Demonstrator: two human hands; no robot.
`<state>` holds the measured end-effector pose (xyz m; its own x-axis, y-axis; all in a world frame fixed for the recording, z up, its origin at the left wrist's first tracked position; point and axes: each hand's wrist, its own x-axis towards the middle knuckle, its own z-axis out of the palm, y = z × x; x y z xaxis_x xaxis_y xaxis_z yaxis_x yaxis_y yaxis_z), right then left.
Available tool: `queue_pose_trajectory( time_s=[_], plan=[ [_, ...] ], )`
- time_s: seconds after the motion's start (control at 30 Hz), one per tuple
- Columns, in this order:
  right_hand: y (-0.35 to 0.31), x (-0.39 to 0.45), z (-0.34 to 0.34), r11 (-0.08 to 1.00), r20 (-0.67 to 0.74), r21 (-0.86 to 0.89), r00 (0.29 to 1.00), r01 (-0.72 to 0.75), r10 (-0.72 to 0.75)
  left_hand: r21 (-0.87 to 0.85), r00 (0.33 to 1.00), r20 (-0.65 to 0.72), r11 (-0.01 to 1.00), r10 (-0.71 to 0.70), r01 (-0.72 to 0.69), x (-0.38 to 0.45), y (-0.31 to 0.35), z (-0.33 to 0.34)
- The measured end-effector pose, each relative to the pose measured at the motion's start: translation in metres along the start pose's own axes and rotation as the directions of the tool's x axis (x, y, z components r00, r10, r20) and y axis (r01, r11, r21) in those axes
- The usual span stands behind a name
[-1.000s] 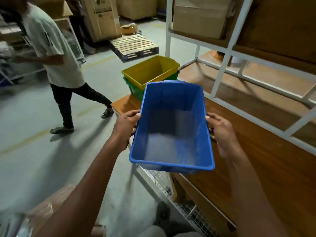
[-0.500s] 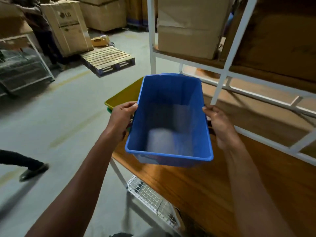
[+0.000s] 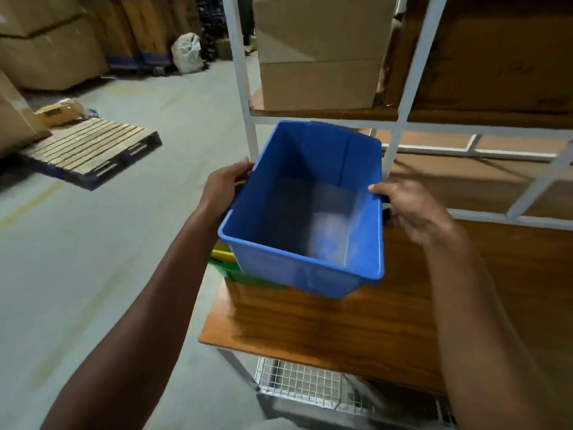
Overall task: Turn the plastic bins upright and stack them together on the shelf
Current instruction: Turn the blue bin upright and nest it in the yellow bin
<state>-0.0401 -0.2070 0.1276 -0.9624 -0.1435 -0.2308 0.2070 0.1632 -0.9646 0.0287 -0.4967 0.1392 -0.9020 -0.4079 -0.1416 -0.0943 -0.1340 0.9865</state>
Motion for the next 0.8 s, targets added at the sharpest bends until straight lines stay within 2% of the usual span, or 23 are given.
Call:
queue_pose_trajectory(
  time_s=[0.07, 0.17, 0.27, 0.37, 0.43, 0.53, 0.63, 0.7, 0.8],
  plan=[
    [-0.002, -0.003, 0.012, 0.996, -0.059, 0.085, 0.998, -0.015, 0.020, 0.019, 0.999, 0.048, 1.000, -0.005, 0.004, 0.008, 0.007, -0.014],
    [-0.006, -0.004, 0.028, 0.990, -0.160, 0.137, 0.986, -0.015, 0.037, -0.107, 0.998, 0.059, 0.994, -0.032, 0.039, 0.014, 0.004, -0.037],
    [-0.009, -0.004, 0.040, 0.974, -0.208, 0.224, 0.977, 0.002, 0.046, -0.157, 0.996, -0.090, 0.987, 0.008, -0.022, 0.014, -0.015, -0.056],
    [-0.013, -0.006, 0.049, 0.942, -0.216, 0.336, 0.975, 0.021, 0.055, -0.320, 0.952, -0.301, 0.947, -0.060, -0.042, 0.004, -0.040, -0.058],
    [-0.016, -0.008, 0.057, 0.907, -0.212, 0.420, 0.974, 0.020, 0.077, -0.364, 0.925, -0.367, 0.931, -0.104, -0.040, -0.012, -0.054, -0.049],
    [-0.016, -0.012, 0.076, 0.834, -0.184, 0.551, 0.976, 0.005, 0.116, -0.446, 0.946, -0.280, 0.895, -0.162, 0.022, -0.052, -0.064, -0.019],
    [-0.018, -0.017, 0.098, 0.769, -0.158, 0.639, 0.978, -0.004, 0.136, -0.512, 0.984, -0.143, 0.859, -0.106, 0.018, -0.086, -0.058, 0.013],
    [-0.019, -0.021, 0.110, 0.741, -0.154, 0.671, 0.976, -0.014, 0.157, -0.501, 0.990, -0.128, 0.865, -0.064, -0.009, -0.094, -0.051, 0.029],
    [-0.017, -0.025, 0.122, 0.707, -0.177, 0.707, 0.967, -0.002, 0.181, -0.457, 0.983, -0.154, 0.889, -0.105, 0.024, -0.088, -0.041, 0.037]
  ],
)
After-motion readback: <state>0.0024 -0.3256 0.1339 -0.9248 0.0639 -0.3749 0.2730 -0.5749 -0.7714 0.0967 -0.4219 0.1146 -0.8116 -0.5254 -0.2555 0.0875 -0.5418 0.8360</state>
